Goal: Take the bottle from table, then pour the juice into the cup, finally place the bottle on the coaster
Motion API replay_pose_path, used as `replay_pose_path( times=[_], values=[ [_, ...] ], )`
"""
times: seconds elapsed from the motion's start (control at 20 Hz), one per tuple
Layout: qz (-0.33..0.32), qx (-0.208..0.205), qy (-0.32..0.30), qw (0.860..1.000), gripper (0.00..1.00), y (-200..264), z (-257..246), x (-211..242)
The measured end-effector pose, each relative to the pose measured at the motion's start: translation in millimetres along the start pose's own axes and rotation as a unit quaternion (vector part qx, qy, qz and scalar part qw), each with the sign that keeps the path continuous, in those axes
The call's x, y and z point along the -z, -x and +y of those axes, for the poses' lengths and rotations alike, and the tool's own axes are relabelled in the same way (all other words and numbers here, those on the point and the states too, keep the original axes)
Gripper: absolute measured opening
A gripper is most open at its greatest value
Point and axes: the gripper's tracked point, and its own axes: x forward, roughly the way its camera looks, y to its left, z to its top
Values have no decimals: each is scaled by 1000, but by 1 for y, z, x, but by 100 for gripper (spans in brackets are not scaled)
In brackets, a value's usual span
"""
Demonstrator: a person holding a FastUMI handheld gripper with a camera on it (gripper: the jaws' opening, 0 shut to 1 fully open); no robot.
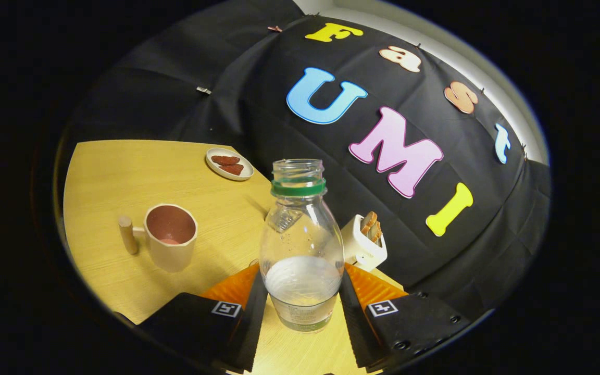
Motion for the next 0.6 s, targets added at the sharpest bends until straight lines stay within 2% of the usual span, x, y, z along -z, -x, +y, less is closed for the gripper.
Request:
replay_pose_path(
  times=[0.25,0.6],
  values=[
    [10,1,60,998,73,-10,13,0],
    [6,-7,162,987,73,-24,31,0]
  ],
)
